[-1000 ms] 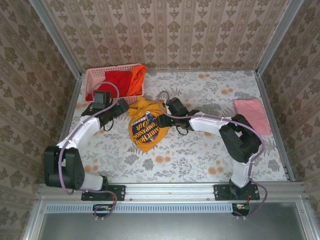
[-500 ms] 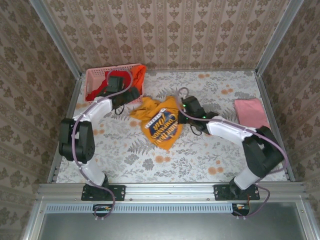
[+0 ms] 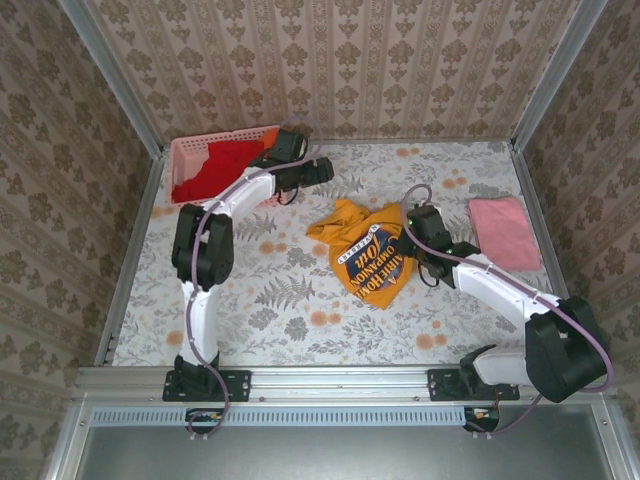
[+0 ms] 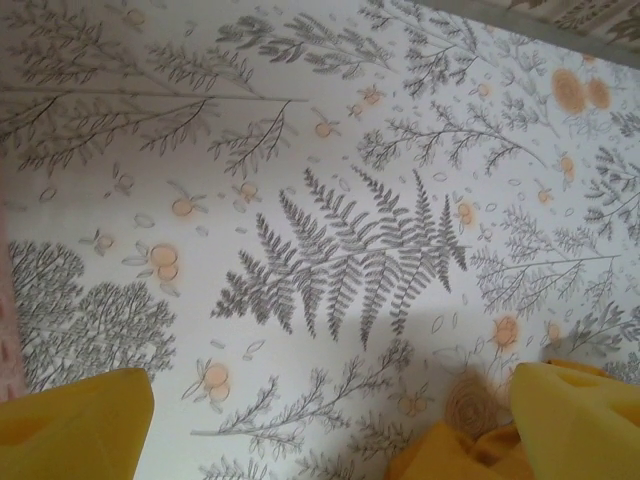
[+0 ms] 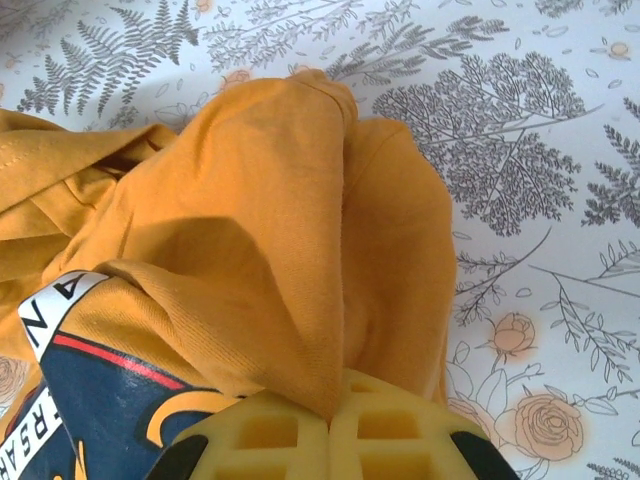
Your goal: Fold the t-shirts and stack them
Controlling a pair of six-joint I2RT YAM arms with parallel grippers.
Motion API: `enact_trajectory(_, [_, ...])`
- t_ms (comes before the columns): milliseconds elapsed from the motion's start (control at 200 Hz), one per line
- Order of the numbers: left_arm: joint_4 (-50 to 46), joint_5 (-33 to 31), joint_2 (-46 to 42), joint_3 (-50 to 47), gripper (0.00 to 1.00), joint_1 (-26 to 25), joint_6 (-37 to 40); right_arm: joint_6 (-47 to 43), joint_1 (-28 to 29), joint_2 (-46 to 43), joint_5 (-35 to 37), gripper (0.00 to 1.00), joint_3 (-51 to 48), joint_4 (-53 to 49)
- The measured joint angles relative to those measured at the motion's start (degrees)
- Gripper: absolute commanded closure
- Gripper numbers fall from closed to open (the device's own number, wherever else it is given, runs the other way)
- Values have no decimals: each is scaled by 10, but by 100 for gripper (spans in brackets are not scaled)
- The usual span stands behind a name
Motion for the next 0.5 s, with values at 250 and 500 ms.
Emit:
enact_trajectory(250, [-21, 0, 28, 31, 7, 23, 2, 19, 0, 0, -1, 100, -2, 1])
enact_trajectory(500, [-41, -16, 26, 23, 6, 61, 2, 21, 0, 22, -5, 100, -1, 3])
